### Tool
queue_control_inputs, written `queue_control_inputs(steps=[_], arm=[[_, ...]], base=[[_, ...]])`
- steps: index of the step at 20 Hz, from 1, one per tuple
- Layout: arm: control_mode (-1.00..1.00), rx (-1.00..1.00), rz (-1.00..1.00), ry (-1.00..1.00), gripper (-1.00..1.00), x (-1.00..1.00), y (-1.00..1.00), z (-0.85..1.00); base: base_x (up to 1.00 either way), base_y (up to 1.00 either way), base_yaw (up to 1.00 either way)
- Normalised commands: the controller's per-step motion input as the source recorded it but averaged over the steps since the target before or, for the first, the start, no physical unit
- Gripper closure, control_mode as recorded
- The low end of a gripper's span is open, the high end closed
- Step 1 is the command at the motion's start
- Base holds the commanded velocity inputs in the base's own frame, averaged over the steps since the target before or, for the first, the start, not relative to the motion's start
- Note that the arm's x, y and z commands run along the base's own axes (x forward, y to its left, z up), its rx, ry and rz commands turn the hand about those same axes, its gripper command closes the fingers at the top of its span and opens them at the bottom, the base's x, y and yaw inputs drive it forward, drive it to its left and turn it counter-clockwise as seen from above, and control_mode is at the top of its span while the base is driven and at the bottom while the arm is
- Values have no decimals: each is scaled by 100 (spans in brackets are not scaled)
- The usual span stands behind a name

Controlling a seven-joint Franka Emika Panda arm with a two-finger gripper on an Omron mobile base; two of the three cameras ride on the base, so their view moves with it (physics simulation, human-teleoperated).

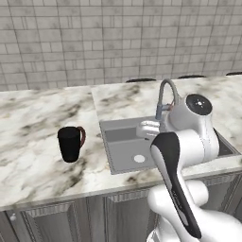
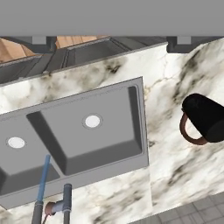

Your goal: Turn on the sink faucet and place the jug under the water for a few seconds to fill it up.

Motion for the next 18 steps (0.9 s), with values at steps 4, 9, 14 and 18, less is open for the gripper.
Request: queue_control_inputs(steps=[4,9,14,18], arm=[[-100,0,16,0,-100,39,0,0],[-100,0,28,1,-100,85,0,-8],[-100,0,42,2,-100,82,1,-19],[-100,0,45,0,-100,97,33,-29]], base=[[0,0,0],[0,0,0],[0,0,0],[0,0,0]])
